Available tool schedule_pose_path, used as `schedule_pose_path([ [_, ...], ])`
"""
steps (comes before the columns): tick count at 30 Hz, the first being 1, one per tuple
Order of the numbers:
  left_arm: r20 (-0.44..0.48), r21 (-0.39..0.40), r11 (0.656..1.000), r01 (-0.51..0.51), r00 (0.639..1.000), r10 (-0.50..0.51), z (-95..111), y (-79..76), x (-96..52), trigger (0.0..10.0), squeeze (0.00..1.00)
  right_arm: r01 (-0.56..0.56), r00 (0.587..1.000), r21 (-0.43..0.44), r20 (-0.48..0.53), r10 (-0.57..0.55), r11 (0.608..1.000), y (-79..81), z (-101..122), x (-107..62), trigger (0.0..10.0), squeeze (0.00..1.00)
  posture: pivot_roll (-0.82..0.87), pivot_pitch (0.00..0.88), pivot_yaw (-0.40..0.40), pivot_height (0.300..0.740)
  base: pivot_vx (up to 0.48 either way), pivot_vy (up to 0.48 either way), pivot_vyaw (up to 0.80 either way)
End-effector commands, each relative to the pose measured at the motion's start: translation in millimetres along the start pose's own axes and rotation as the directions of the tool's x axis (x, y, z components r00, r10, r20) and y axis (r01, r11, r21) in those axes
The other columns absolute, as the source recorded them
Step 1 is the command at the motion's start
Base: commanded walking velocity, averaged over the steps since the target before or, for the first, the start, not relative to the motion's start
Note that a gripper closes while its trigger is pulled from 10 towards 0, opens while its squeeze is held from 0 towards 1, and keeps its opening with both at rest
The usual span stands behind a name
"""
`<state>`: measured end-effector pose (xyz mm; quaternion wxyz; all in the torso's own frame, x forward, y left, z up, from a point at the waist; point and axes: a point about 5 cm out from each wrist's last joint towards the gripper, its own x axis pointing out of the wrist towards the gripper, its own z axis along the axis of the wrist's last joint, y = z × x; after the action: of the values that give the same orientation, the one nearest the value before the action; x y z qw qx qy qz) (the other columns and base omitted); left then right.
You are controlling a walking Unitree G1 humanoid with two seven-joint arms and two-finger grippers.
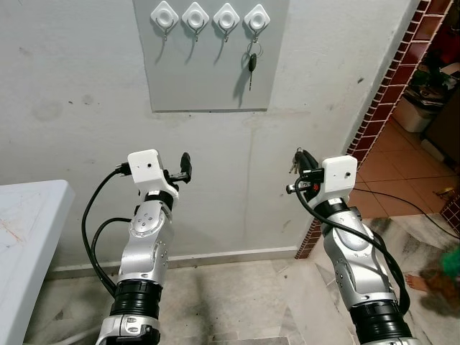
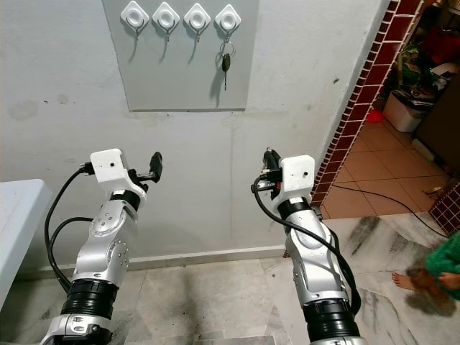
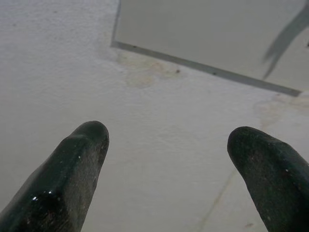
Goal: Hang keys on a hook
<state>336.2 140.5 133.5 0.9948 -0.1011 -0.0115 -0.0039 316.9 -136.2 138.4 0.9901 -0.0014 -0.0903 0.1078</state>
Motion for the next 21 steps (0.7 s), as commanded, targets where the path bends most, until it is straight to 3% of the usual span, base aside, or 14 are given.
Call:
schedule_pose_path([
  [1, 0.017, 0.002, 1.000, 0.013, 1.000, -0.013, 3.5, -0.9, -1.0, 10.0, 0.00, -0.009, 1.000, -0.010, 0.009, 0.010, 1.000, -0.6, 4.5, 2.3, 10.0, 0.00, 0.00, 0.000, -0.045, 0.740, 0.000, 0.000, 0.00],
  [21, 0.016, 0.000, 1.000, 0.015, 1.000, -0.015, 2.3, 1.7, -2.9, 10.0, 0.00, -0.019, 1.000, -0.015, 0.008, 0.019, 1.000, -0.4, 4.1, 3.6, 10.0, 0.00, 0.00, 0.000, -0.051, 0.740, 0.000, 0.000, 0.00],
])
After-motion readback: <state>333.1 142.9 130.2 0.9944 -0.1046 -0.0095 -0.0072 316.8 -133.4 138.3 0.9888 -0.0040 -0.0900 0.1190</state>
